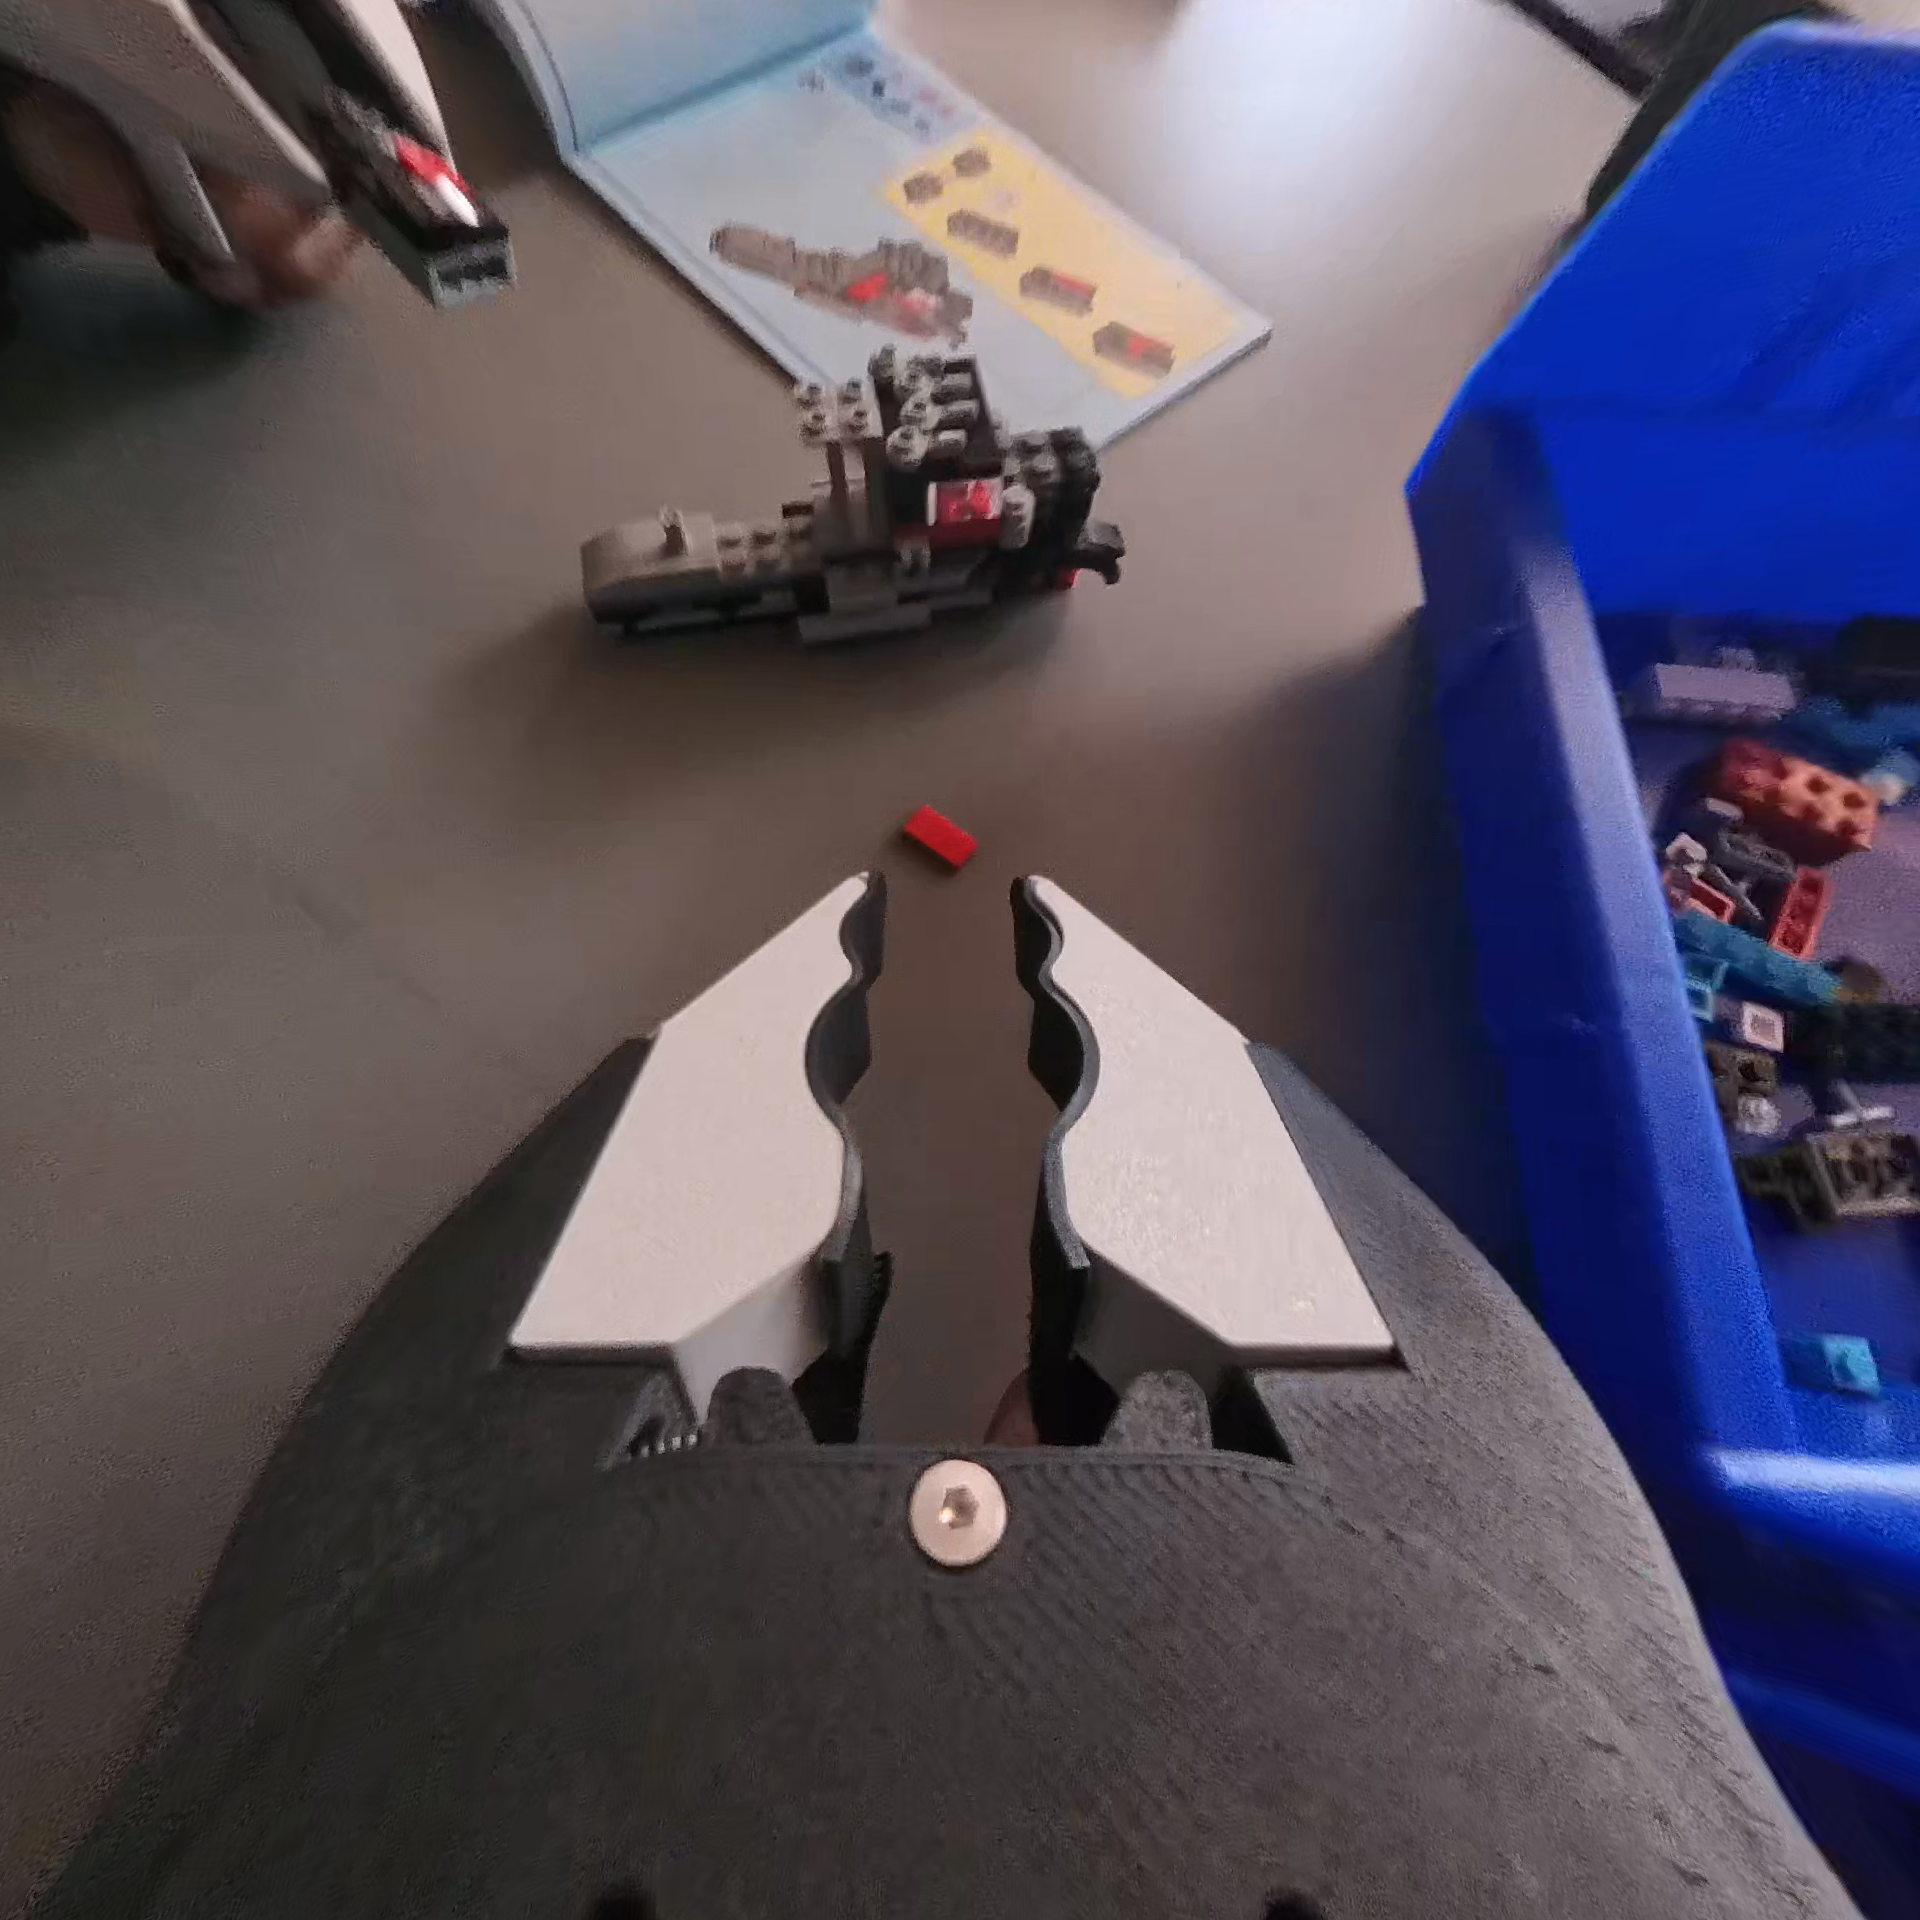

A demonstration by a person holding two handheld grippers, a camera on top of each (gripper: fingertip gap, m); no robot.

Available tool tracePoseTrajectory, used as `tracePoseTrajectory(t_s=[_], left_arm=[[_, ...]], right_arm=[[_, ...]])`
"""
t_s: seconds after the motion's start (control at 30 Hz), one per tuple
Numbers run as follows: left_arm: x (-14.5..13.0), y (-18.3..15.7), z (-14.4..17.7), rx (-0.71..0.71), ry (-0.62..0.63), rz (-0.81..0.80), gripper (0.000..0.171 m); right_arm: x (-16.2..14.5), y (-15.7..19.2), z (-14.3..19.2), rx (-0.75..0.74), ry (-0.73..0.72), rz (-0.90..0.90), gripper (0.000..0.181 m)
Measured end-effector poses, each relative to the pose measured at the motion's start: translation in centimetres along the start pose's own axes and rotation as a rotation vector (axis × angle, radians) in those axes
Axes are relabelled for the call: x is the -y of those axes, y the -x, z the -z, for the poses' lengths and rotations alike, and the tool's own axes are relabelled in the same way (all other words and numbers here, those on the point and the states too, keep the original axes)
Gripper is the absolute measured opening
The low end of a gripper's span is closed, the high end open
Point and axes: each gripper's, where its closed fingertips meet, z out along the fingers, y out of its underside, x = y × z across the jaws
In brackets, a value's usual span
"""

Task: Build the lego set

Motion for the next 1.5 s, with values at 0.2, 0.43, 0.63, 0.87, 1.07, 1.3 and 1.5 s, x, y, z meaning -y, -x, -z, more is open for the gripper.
tracePoseTrajectory(t_s=[0.2,0.43,0.63,0.87,1.07,1.3,1.5], left_arm=[[0.0,-0.1,0.0,0.002,0.003,-0.015,0.017],[0.0,-0.1,0.0,0.005,-0.002,-0.022,0.017],[0.1,-0.3,-0.1,0.008,-0.004,-0.059,0.017],[0.4,-0.5,-0.2,0.008,-0.02,-0.078,0.017],[0.5,-0.6,-0.1,0.009,-0.029,-0.087,0.017],[0.6,-0.6,0.0,0.007,-0.033,-0.082,0.017],[0.5,-0.7,-0.1,0.003,-0.031,-0.085,0.017]], right_arm=[[0.0,0.1,-2.5,0.074,0.084,0.224,0.026],[-0.4,0.1,-3.5,0.176,0.176,0.216,0.022],[-0.2,0.6,-3.6,0.19,0.185,0.179,0.008],[8.6,4.2,-0.9,0.307,-0.121,0.175,0.008],[12.5,9.3,-1.7,0.432,-0.163,0.304,0.008],[11.8,10.2,-3.5,0.47,-0.112,0.328,0.008],[11.6,10.2,-3.6,0.483,-0.108,0.325,0.008]])
